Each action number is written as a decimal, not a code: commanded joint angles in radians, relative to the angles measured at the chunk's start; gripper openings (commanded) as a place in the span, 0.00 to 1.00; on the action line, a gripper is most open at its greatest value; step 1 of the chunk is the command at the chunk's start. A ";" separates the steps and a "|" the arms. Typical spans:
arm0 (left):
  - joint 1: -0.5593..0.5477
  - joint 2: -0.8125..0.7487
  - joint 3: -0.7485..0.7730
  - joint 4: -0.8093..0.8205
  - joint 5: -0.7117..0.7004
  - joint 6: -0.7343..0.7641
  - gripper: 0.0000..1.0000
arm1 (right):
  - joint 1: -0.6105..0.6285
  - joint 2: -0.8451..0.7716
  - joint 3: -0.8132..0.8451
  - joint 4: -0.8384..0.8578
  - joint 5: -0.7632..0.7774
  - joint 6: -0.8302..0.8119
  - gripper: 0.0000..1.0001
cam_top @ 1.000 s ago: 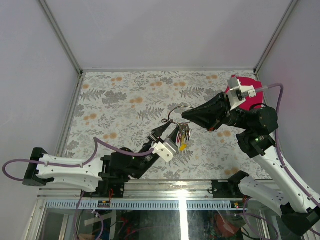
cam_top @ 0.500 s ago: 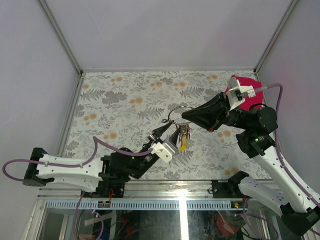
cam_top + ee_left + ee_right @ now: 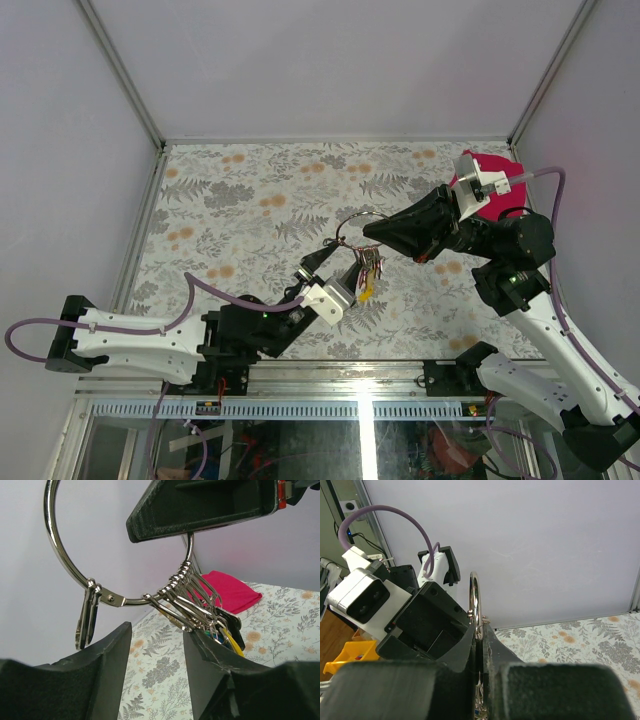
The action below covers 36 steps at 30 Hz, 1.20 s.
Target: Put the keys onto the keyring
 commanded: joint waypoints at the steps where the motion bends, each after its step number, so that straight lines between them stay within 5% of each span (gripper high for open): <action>1: 0.004 0.002 0.033 0.068 0.006 -0.020 0.48 | -0.002 -0.009 0.021 0.065 -0.006 -0.003 0.00; 14: 0.003 0.009 0.022 0.053 -0.006 -0.033 0.51 | -0.003 -0.018 0.019 0.054 -0.002 -0.007 0.00; 27: 0.004 -0.006 -0.004 0.059 -0.032 -0.054 0.41 | -0.003 -0.015 0.050 -0.044 0.026 -0.062 0.00; 36: 0.003 0.000 -0.023 0.092 -0.045 -0.053 0.49 | -0.002 -0.008 0.097 -0.134 0.061 -0.113 0.00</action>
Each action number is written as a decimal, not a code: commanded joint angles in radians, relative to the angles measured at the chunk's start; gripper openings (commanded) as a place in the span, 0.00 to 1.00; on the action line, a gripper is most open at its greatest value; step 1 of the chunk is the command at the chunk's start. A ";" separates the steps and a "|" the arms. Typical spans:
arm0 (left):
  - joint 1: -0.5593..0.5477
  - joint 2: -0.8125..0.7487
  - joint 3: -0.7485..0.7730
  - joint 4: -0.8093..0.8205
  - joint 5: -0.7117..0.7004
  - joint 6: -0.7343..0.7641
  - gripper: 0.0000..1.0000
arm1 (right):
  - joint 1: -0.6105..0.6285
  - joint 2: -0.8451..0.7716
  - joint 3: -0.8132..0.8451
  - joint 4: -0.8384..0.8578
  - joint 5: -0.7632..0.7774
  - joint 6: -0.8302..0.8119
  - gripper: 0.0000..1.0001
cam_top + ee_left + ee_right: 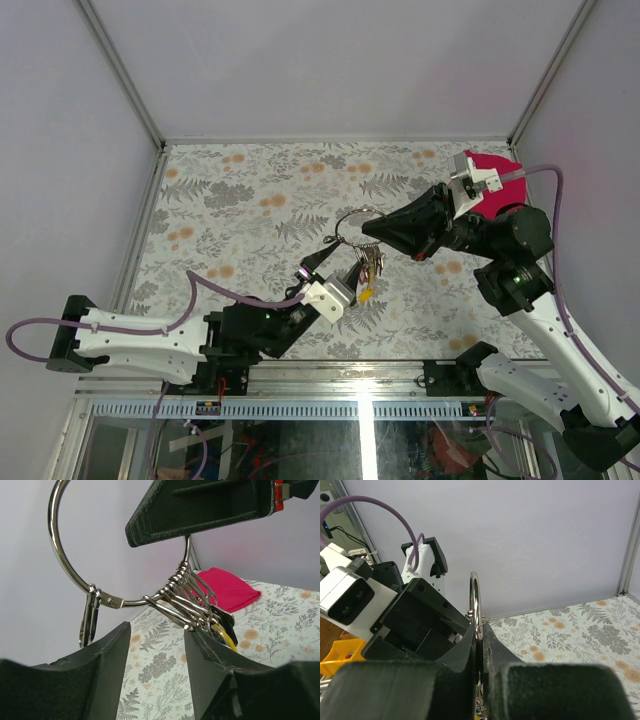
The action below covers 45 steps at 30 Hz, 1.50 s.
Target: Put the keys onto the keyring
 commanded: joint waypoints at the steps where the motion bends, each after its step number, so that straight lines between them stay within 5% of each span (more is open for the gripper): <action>1: 0.003 -0.004 -0.019 0.096 -0.021 -0.019 0.50 | -0.001 -0.007 0.073 -0.011 0.036 -0.041 0.00; 22: 0.010 0.044 -0.013 0.158 -0.032 0.007 0.56 | -0.001 -0.016 0.086 -0.021 0.044 -0.038 0.00; 45: 0.026 0.062 0.036 0.190 -0.014 0.028 0.39 | -0.002 -0.017 0.064 0.009 0.034 -0.013 0.00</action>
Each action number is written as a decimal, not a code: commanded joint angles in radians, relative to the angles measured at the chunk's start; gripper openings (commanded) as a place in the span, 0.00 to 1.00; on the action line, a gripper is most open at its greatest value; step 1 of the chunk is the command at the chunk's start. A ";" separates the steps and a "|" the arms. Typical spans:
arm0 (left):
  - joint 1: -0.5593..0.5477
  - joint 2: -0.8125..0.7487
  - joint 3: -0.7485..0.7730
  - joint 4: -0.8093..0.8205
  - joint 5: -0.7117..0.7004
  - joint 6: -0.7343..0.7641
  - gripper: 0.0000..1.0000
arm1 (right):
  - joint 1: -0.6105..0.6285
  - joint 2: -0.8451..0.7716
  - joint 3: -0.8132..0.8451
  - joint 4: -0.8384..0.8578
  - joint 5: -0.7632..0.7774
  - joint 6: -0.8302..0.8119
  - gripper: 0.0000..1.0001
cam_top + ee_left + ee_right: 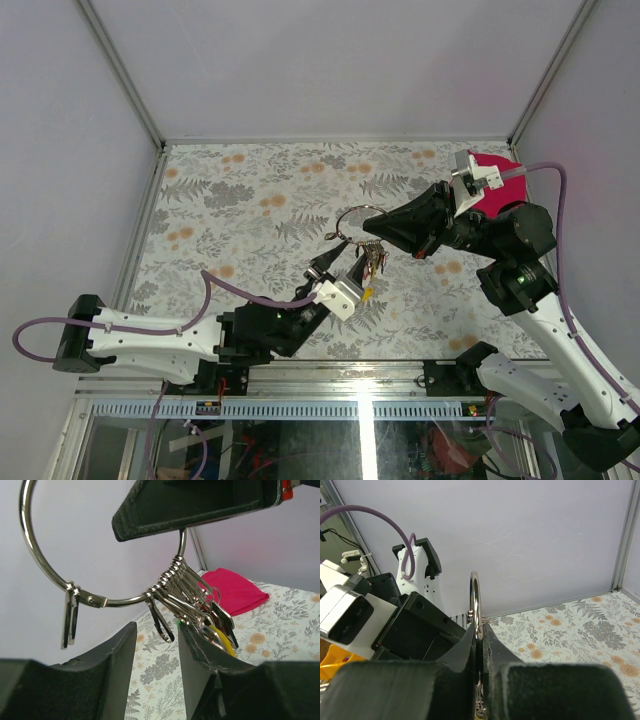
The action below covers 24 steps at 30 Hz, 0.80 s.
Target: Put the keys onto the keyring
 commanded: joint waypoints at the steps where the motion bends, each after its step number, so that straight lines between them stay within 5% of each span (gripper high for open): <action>1: 0.007 -0.001 0.047 0.099 0.012 0.008 0.39 | -0.001 -0.017 0.030 0.088 0.008 0.013 0.00; 10: 0.006 -0.004 0.053 0.100 0.009 0.004 0.33 | -0.001 -0.022 0.021 0.083 0.011 0.010 0.00; 24: 0.007 -0.027 0.062 0.042 -0.012 -0.016 0.01 | -0.001 -0.035 0.007 0.057 0.030 -0.017 0.00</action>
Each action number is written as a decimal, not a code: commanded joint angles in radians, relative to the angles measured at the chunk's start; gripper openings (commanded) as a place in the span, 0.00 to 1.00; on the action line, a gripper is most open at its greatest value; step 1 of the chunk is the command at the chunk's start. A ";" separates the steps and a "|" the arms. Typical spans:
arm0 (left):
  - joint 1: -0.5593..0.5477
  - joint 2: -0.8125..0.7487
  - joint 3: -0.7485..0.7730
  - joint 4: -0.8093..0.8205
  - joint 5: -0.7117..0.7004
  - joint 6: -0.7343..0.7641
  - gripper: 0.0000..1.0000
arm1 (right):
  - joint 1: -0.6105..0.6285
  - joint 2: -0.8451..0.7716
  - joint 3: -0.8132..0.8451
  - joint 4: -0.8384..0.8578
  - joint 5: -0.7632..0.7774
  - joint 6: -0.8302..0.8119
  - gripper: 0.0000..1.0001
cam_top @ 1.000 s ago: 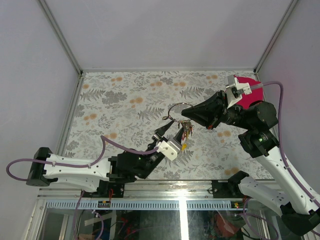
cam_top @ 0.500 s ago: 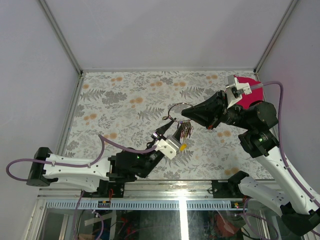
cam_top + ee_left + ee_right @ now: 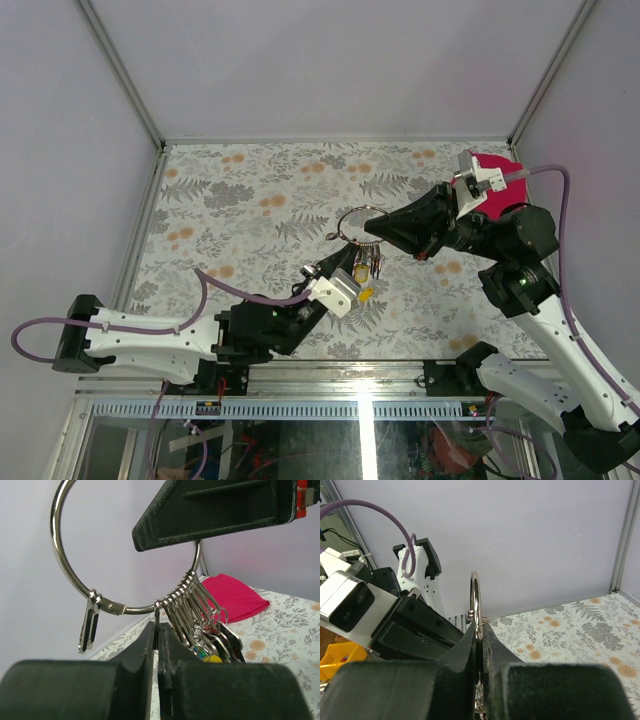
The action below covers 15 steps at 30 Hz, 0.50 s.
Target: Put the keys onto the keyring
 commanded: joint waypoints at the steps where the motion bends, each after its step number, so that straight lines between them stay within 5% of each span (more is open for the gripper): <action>1: 0.006 -0.027 0.045 0.015 -0.014 -0.023 0.00 | -0.001 -0.027 0.010 0.053 0.033 -0.020 0.00; 5: 0.006 -0.031 0.080 -0.134 -0.021 -0.067 0.00 | -0.001 -0.029 0.012 -0.006 0.091 -0.045 0.02; 15: 0.050 0.010 0.250 -0.753 0.017 -0.329 0.00 | -0.001 -0.009 0.008 -0.280 0.293 -0.132 0.35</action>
